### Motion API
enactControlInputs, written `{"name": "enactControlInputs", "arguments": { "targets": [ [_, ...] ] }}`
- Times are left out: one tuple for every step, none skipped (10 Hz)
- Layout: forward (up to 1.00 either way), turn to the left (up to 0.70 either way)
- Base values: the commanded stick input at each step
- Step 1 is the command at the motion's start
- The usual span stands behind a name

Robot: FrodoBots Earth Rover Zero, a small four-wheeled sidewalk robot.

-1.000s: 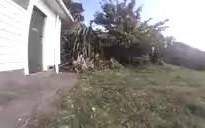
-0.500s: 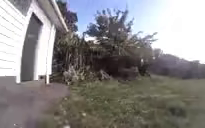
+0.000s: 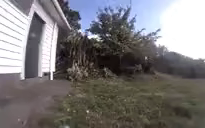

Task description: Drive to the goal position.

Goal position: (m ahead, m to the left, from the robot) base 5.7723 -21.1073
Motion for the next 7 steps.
{"name": "enactControlInputs", "arguments": {
  "targets": [
    [-0.70, 0.35],
    [-0.70, 0.35],
    [-0.70, 0.35],
    [-0.70, 0.35],
    [-0.70, 0.35],
    [-0.70, 0.35],
    [-0.70, 0.35]
  ]
}}
